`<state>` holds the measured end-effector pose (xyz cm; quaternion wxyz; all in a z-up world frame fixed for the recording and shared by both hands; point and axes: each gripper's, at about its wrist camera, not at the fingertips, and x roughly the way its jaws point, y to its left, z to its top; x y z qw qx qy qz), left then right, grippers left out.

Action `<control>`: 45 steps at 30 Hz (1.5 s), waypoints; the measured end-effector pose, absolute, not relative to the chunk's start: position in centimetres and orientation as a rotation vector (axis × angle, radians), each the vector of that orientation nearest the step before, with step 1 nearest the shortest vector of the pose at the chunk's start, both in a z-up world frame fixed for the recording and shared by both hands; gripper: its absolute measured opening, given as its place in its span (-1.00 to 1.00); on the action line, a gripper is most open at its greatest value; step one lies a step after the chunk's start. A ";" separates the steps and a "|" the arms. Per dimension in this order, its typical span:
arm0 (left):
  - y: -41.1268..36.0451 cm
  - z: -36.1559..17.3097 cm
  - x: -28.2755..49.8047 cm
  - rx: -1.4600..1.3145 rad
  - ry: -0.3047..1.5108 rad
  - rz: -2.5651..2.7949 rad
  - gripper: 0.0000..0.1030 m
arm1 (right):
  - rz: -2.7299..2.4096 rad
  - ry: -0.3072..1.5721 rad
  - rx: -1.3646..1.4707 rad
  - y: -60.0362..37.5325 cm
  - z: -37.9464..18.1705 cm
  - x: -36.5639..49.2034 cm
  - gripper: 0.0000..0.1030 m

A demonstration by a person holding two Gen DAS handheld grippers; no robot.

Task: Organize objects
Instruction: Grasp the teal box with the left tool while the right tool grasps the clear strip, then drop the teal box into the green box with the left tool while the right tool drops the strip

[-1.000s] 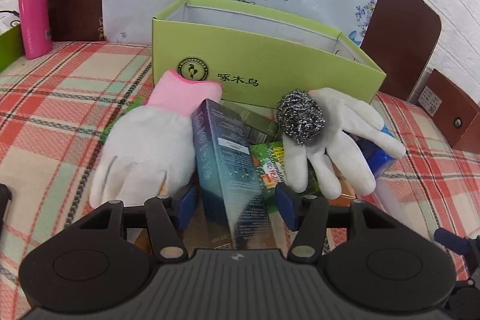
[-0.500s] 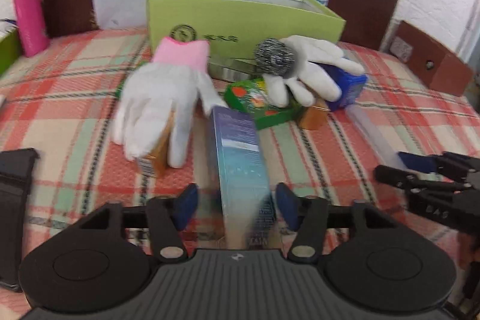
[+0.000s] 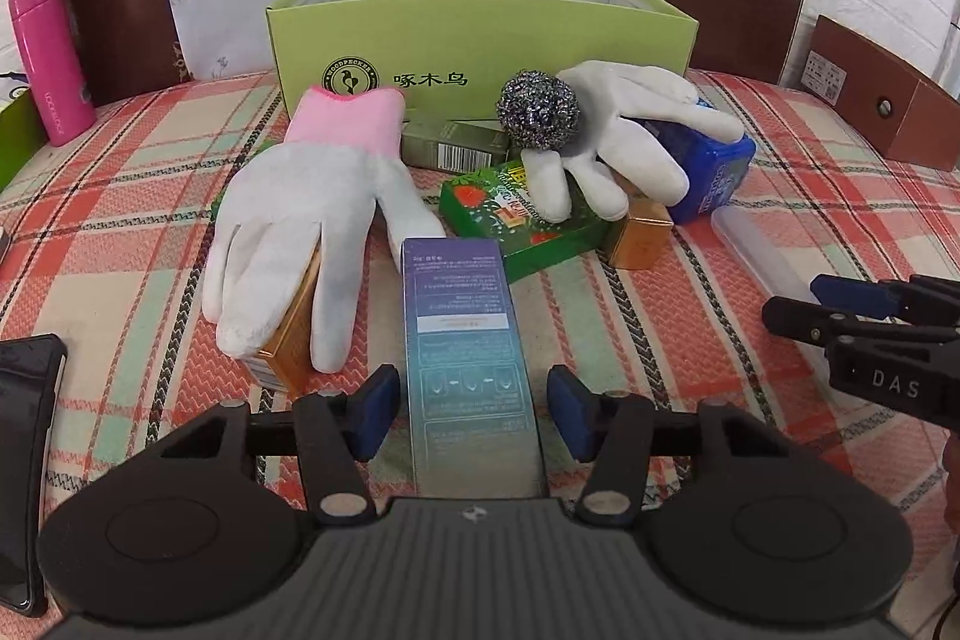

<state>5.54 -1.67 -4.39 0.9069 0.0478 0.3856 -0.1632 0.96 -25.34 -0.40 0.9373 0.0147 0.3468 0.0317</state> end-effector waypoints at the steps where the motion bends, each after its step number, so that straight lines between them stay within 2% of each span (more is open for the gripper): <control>1: -1.6 -4.4 5.6 0.097 0.796 -0.338 0.11 | 0.063 0.708 0.031 -25.3 -0.4 1.0 -0.11; 3: -1.6 -4.4 5.6 0.094 0.794 -0.335 0.11 | 0.069 0.709 0.023 -25.2 -0.4 0.9 -0.09; 6: -1.8 -4.5 5.6 0.101 0.789 -0.331 0.11 | 0.087 0.705 0.006 -24.9 -0.5 0.4 -0.31; 7: -1.9 -4.4 5.5 0.109 0.789 -0.335 0.01 | 0.091 0.702 0.001 -24.8 -0.5 0.3 -0.45; 8: -2.0 -4.3 5.4 0.113 0.788 -0.334 -0.13 | 0.093 0.701 0.000 -24.8 -0.5 0.2 -0.47; 14: -1.1 -2.5 4.1 0.071 0.770 -0.388 -0.20 | 0.145 0.682 0.113 -25.6 1.4 -0.9 -0.48; 26: -0.8 5.5 6.4 -0.010 0.546 -0.419 -0.20 | 0.219 0.480 0.135 -25.8 8.7 1.8 -0.48; 37: -1.6 8.8 15.4 -0.049 0.495 -0.351 -0.20 | 0.199 0.429 0.072 -24.7 10.8 10.8 -0.48; 45: -2.2 8.4 23.8 -0.085 0.513 -0.286 -0.20 | 0.156 0.451 -0.017 -24.6 9.4 19.0 -0.48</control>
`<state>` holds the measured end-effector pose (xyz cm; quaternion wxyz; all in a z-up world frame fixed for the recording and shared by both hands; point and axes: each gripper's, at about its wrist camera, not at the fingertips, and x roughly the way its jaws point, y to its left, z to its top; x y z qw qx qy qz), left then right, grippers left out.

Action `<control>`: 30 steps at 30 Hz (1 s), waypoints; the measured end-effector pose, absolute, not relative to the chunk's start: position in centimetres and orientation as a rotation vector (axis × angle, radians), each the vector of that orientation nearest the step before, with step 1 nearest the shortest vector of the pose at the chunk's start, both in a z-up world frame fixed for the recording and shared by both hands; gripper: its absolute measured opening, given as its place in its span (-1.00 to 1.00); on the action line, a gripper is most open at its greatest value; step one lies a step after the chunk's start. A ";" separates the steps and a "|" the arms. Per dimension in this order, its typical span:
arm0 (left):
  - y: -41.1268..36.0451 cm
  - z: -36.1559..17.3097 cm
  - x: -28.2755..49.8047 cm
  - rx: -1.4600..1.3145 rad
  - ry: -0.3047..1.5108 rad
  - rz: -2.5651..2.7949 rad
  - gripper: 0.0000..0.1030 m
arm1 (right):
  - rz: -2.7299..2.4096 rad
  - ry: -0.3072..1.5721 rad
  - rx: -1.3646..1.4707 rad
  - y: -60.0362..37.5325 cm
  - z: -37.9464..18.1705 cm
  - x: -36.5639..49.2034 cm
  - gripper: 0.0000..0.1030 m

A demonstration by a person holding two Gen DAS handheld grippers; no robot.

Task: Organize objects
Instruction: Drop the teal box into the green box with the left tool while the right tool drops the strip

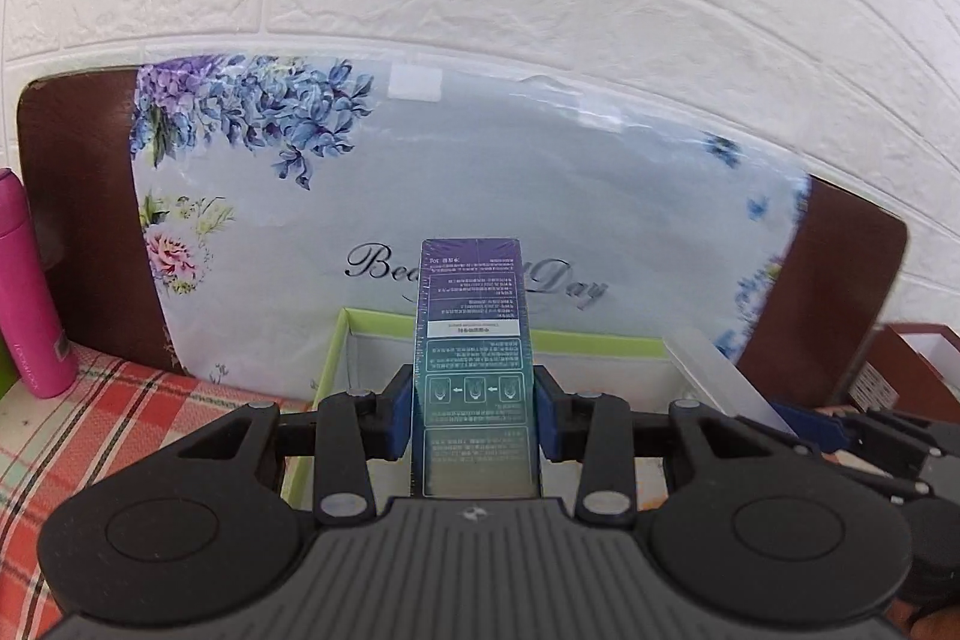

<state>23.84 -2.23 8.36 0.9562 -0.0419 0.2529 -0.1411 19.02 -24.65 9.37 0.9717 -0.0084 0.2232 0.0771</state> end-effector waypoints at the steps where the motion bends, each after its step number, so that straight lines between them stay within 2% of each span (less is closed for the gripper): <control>1: -2.3 8.1 24.9 -0.085 0.519 -0.281 -0.20 | 0.154 0.457 -0.021 -24.7 9.0 19.9 -0.48; 9: -2.9 5.2 29.1 -0.037 0.553 -0.256 -0.17 | 0.174 0.525 -0.039 -24.6 5.7 24.8 -0.48; 10: -3.0 4.8 29.2 -0.033 0.544 -0.254 0.12 | 0.181 0.543 -0.044 -24.5 5.2 25.3 -0.48; 11: -3.0 4.4 29.3 -0.033 0.550 -0.243 0.48 | 0.187 0.552 -0.049 -24.4 4.7 25.6 -0.32; 12: -2.9 4.1 29.3 -0.038 0.552 -0.230 0.54 | 0.188 0.557 -0.054 -24.4 4.3 25.8 -0.15; 13: -2.8 3.9 29.2 -0.044 0.549 -0.230 0.55 | 0.175 0.557 -0.059 -24.5 3.9 25.9 0.05; 15: -2.4 3.7 28.8 -0.055 0.556 -0.244 0.55 | 0.202 0.529 -0.062 -24.7 3.8 25.2 0.11; 16: -2.3 3.8 28.6 -0.062 0.561 -0.239 0.55 | 0.204 0.524 -0.058 -24.7 4.0 24.9 0.27; 17: -2.2 4.0 28.4 -0.067 0.565 -0.229 0.55 | 0.198 0.504 -0.055 -24.8 4.4 24.4 0.56; 19: -2.1 4.6 27.4 -0.070 0.569 -0.219 0.55 | 0.156 0.439 -0.055 -25.1 5.4 23.0 0.78; 23: -2.2 5.9 24.3 -0.057 0.563 -0.222 0.58 | 0.114 0.358 -0.025 -26.3 7.7 19.9 1.00; 30: -2.8 6.6 17.5 -0.050 0.591 -0.231 0.58 | 0.075 0.316 0.073 -27.6 9.6 13.3 1.00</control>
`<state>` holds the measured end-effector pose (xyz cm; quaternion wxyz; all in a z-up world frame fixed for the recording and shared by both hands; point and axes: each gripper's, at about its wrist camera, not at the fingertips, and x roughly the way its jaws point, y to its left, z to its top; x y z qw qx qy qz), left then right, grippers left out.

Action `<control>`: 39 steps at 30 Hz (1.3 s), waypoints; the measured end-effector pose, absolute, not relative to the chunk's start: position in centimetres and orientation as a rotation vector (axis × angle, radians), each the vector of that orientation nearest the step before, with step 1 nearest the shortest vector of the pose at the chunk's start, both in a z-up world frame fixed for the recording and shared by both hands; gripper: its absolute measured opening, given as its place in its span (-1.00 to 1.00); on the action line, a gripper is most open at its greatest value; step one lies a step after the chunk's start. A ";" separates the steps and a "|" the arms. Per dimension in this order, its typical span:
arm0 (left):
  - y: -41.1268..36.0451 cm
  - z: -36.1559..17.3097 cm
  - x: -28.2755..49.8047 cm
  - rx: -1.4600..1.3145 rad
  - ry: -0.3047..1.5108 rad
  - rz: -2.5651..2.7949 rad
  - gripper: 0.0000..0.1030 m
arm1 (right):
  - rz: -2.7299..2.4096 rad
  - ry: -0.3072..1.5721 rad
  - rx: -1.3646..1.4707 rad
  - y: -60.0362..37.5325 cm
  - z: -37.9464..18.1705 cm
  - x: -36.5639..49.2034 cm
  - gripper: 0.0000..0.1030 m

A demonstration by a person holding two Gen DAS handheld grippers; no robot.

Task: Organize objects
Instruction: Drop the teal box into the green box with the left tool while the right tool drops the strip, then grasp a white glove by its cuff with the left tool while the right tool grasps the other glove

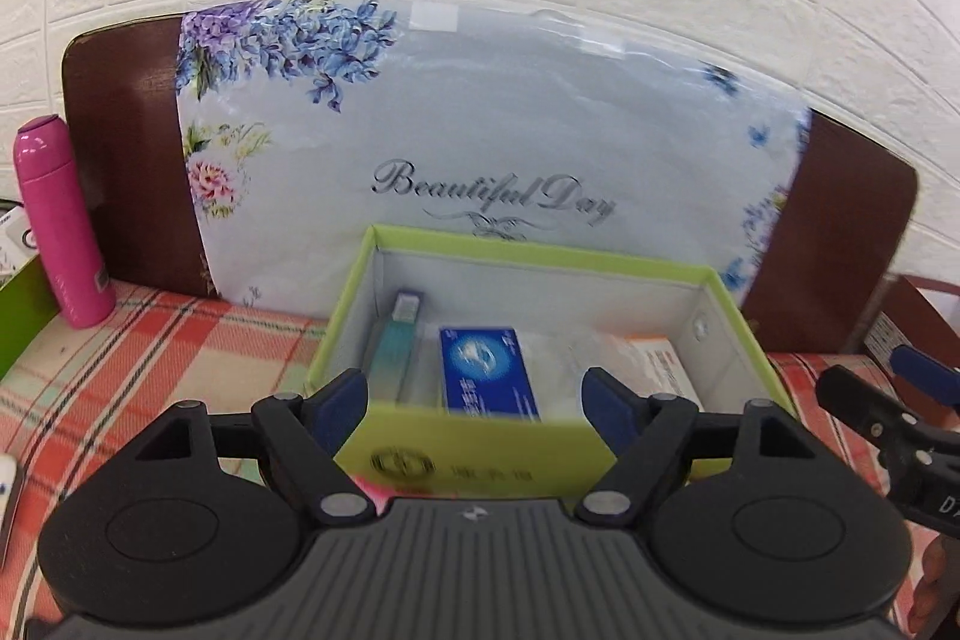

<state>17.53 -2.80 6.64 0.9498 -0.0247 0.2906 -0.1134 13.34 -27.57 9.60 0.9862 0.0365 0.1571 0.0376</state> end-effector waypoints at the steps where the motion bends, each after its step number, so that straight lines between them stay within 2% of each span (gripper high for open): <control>1: -2.9 6.5 16.6 -0.046 0.594 -0.231 0.59 | 0.074 0.317 0.083 -27.6 9.5 12.3 1.00; 10: -2.2 4.1 10.4 -0.069 0.658 -0.206 0.59 | 0.078 0.385 0.138 -27.6 7.5 5.4 1.00; 21: 2.3 -0.1 7.8 -0.100 0.769 -0.068 0.59 | 0.089 0.471 0.151 -25.8 4.5 1.8 1.00; 28: 4.1 -1.3 8.6 -0.101 0.762 -0.012 0.59 | 0.156 0.536 0.105 -23.4 2.7 1.2 1.00; 36: 2.0 -1.7 11.8 -0.019 0.718 -0.099 0.58 | 0.182 0.522 0.079 -22.6 3.0 0.9 1.00; 37: 1.7 -2.0 12.2 -0.002 0.732 -0.104 0.42 | 0.182 0.524 0.083 -22.7 3.0 0.9 1.00; 38: 1.6 -2.3 12.5 0.005 0.750 -0.111 -0.07 | 0.184 0.527 0.085 -22.7 3.0 1.0 1.00; 39: 1.7 -2.6 12.7 -0.008 0.770 -0.136 -0.30 | 0.185 0.527 0.083 -22.6 3.0 1.0 1.00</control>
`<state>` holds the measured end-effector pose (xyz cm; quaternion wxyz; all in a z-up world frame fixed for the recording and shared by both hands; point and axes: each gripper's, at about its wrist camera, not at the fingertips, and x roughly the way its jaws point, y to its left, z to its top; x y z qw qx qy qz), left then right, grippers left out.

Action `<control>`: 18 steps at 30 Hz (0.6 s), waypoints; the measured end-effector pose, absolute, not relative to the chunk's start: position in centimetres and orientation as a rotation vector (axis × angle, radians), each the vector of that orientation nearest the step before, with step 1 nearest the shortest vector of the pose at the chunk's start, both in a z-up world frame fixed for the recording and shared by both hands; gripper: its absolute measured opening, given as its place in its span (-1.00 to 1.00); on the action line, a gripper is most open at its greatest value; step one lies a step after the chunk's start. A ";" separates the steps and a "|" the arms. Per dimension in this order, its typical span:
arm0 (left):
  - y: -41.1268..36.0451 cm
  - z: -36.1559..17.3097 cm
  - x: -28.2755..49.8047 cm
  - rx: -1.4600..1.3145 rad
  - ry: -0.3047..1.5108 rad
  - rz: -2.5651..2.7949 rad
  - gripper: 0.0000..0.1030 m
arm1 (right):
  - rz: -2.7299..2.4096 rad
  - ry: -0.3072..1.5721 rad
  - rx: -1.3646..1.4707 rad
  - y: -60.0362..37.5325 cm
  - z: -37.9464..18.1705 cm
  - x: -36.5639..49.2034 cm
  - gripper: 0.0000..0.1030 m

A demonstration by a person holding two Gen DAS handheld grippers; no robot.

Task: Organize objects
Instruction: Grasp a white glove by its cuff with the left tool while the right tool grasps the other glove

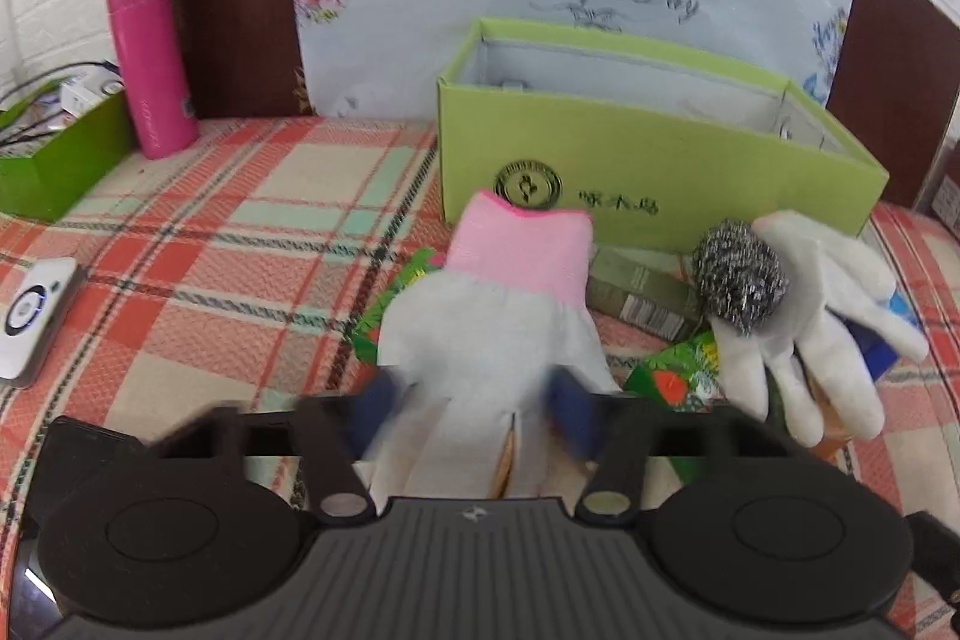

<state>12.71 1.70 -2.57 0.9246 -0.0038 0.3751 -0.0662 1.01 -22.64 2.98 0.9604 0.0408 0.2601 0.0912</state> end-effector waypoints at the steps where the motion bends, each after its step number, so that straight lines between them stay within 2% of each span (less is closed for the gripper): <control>1: 1.9 -2.7 12.6 -0.025 0.781 -0.145 -0.39 | 0.184 0.524 0.079 -22.6 3.0 1.0 1.00; 9: 2.5 -0.1 6.9 -0.032 0.708 -0.253 -0.44 | 0.196 0.463 -0.010 -21.9 4.4 4.0 0.85; 15: 2.2 0.6 2.9 -0.027 0.678 -0.365 -0.40 | 0.213 0.461 -0.088 -20.5 4.3 7.6 0.65; 16: 2.1 0.5 2.5 -0.027 0.676 -0.375 -0.37 | 0.222 0.469 -0.106 -20.0 4.1 8.0 0.55; 18: 1.8 0.2 2.4 -0.021 0.688 -0.381 -0.32 | 0.246 0.495 -0.138 -19.4 3.5 8.5 -0.04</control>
